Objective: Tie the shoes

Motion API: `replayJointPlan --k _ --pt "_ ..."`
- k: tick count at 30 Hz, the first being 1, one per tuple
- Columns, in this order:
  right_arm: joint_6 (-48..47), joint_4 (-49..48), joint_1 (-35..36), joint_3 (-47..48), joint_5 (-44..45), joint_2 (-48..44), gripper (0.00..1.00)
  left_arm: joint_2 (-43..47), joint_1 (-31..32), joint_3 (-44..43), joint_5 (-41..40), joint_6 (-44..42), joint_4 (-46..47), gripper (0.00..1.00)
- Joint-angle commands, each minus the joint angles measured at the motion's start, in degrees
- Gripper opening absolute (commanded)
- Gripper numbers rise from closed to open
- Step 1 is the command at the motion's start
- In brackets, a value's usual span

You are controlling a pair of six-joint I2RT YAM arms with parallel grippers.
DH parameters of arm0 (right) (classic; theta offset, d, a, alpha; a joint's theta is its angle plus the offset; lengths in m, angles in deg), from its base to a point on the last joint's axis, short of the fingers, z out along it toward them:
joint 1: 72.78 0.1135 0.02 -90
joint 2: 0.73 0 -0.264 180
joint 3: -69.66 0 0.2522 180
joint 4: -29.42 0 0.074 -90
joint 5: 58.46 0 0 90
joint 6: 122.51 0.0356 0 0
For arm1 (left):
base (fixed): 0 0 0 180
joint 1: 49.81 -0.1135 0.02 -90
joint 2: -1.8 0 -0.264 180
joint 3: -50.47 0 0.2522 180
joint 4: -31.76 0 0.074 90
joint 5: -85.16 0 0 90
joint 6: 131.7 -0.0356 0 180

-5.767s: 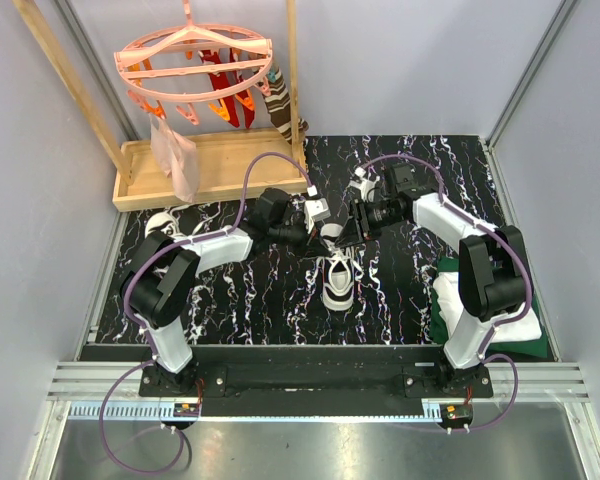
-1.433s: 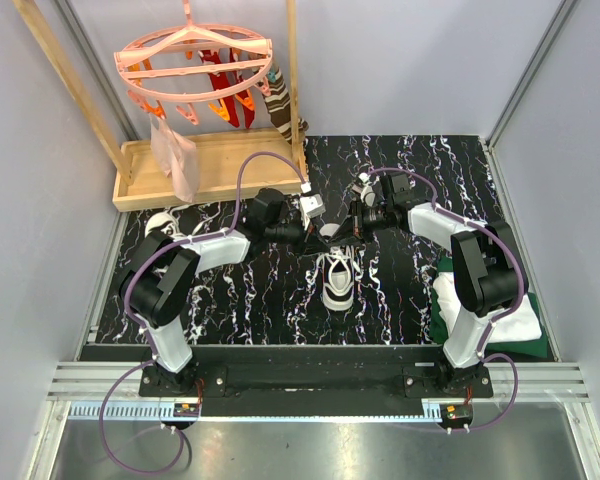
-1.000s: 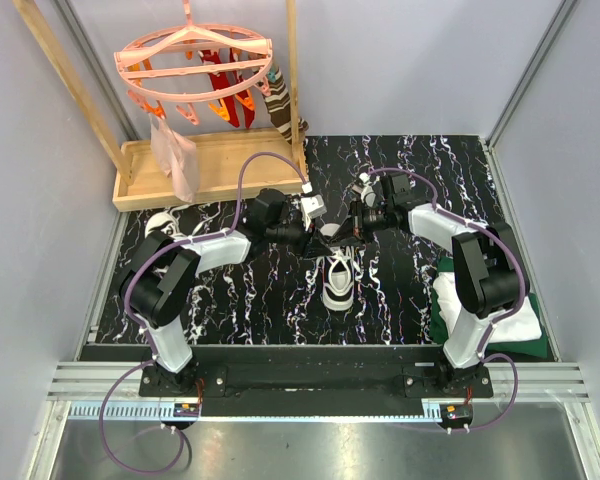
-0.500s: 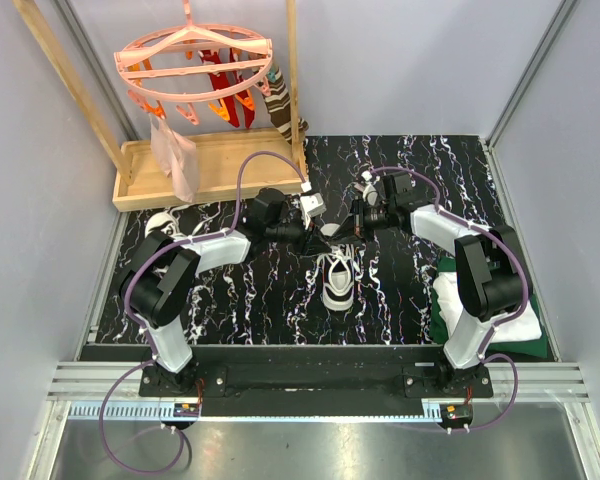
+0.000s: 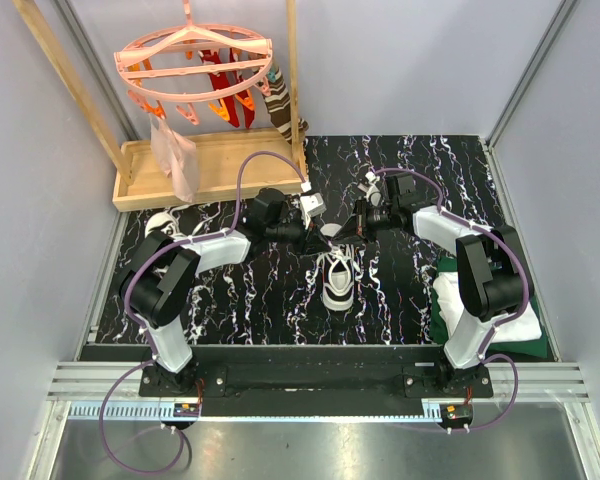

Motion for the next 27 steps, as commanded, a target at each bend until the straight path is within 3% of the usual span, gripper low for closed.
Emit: replayJointPlan --k 1,5,14,15,19,27 --pt "0.93 -2.04 -0.63 -0.21 -0.01 -2.57 0.0 0.77 -0.01 0.24 -1.04 -0.67 1.51 0.17" --pt "1.54 -2.57 -0.63 -0.56 -0.27 -2.57 0.0 1.03 -0.01 0.51 -1.3 -0.93 1.51 0.17" --pt "1.11 -3.01 -0.72 -1.26 -0.88 -3.01 0.0 0.42 -0.01 -1.08 -1.22 -1.63 -0.33 0.0" --pt "0.76 -3.01 -0.8 -1.17 -1.06 -3.01 0.04 0.42 -0.01 -1.43 -0.87 -2.24 -0.6 0.0" --pt "-1.0 -1.87 -1.59 -0.65 -0.1 -3.62 0.35 0.24 0.16 -2.31 -0.6 -4.36 -3.15 0.0" --pt "-9.26 7.61 -1.77 4.36 7.72 -2.31 0.36 0.24 0.69 -3.36 -0.08 -7.25 -5.69 0.0"
